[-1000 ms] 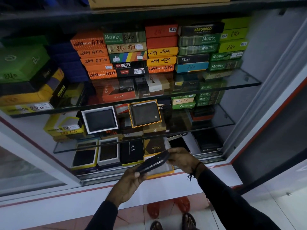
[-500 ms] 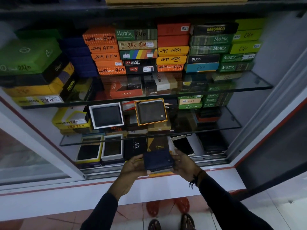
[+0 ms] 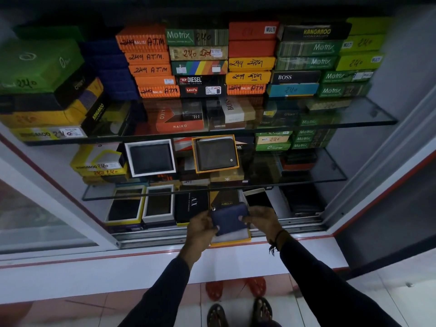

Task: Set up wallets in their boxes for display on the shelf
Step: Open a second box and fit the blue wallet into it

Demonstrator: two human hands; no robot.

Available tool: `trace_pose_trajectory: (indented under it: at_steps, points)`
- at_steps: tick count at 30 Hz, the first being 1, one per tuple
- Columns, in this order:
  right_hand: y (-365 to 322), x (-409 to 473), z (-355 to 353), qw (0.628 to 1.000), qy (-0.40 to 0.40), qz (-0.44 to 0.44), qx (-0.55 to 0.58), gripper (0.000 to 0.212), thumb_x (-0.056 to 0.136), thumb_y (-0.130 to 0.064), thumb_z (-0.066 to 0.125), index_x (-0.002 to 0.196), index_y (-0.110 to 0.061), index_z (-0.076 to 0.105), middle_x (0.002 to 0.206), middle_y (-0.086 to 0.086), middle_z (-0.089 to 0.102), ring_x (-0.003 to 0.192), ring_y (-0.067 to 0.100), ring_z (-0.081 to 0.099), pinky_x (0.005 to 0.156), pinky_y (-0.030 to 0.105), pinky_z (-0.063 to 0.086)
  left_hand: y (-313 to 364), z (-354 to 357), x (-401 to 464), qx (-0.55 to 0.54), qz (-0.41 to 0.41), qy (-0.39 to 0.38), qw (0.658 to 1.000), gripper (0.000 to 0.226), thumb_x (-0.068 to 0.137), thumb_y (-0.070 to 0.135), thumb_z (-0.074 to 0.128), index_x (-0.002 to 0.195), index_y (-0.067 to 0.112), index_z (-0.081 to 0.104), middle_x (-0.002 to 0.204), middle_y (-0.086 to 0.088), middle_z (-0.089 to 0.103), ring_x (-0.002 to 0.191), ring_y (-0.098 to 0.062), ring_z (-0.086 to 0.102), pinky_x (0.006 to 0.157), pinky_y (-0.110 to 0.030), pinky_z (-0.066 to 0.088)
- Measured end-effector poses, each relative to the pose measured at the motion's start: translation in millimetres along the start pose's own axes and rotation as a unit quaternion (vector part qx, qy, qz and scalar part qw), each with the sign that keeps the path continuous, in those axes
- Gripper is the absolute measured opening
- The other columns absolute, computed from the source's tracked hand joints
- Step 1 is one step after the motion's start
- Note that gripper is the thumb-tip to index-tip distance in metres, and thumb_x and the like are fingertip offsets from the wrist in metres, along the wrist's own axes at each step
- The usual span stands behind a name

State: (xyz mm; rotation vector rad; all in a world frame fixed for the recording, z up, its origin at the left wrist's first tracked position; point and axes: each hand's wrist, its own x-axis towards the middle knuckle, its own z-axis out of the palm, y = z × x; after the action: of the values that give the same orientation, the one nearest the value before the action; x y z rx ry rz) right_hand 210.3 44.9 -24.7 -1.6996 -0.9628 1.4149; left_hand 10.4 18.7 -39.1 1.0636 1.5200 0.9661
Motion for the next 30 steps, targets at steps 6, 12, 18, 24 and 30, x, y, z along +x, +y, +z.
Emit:
trace_pose_trajectory:
  at_steps: [6, 12, 18, 24, 30]
  points:
    - [14, -8, -6, 0.862, 0.097, -0.331, -0.371, 0.025, 0.070, -0.014, 0.084, 0.093, -0.015, 0.075, 0.098, 0.001, 0.073, 0.089, 0.018, 0.069, 0.081, 0.037, 0.060, -18, -7, -1, 0.114, 0.210, 0.031, 0.970, 0.034, 0.072, -0.021, 0.073, 0.095, 0.005, 0.072, 0.107, -0.009, 0.062, 0.097, -0.021, 0.064, 0.081, -0.028, 0.059]
    - [21, -20, -8, 0.815, 0.111, -0.375, -0.427, 0.026, 0.070, -0.009, 0.083, 0.094, -0.014, 0.075, 0.099, 0.003, 0.074, 0.089, 0.022, 0.070, 0.078, 0.033, 0.061, -30, -11, -1, 0.187, 0.270, 0.032, 0.944, 0.043, 0.074, -0.015, 0.074, 0.101, 0.017, 0.071, 0.113, 0.005, 0.062, 0.105, -0.005, 0.063, 0.081, -0.016, 0.057]
    - [3, -6, -11, 0.986, 0.014, -0.113, -0.118, 0.028, 0.075, 0.009, 0.078, 0.102, 0.010, 0.073, 0.107, 0.029, 0.073, 0.098, 0.040, 0.071, 0.079, 0.026, 0.061, -24, -14, 5, 0.066, 0.095, 0.002, 0.993, 0.029, 0.087, 0.008, 0.075, 0.095, 0.034, 0.066, 0.094, 0.007, 0.074, 0.093, -0.010, 0.072, 0.064, -0.018, 0.059]
    - [17, 2, 6, 0.978, 0.045, -0.014, -0.205, 0.023, 0.077, -0.009, 0.080, 0.097, 0.000, 0.078, 0.103, 0.017, 0.077, 0.102, 0.031, 0.072, 0.093, 0.031, 0.055, -22, 0, 8, 0.143, 0.031, 0.021, 0.989, 0.027, 0.083, 0.006, 0.078, 0.079, 0.027, 0.062, 0.082, 0.001, 0.070, 0.083, -0.019, 0.070, 0.065, -0.024, 0.058]
    - [14, 2, 20, 0.957, 0.066, 0.014, -0.282, 0.031, 0.076, -0.028, 0.081, 0.101, -0.009, 0.074, 0.101, 0.007, 0.075, 0.097, 0.024, 0.070, 0.076, 0.025, 0.051, -20, 7, 13, 0.238, 0.003, 0.083, 0.968, 0.021, 0.083, 0.022, 0.079, 0.069, 0.023, 0.064, 0.070, 0.002, 0.067, 0.062, -0.007, 0.063, 0.053, -0.019, 0.046]
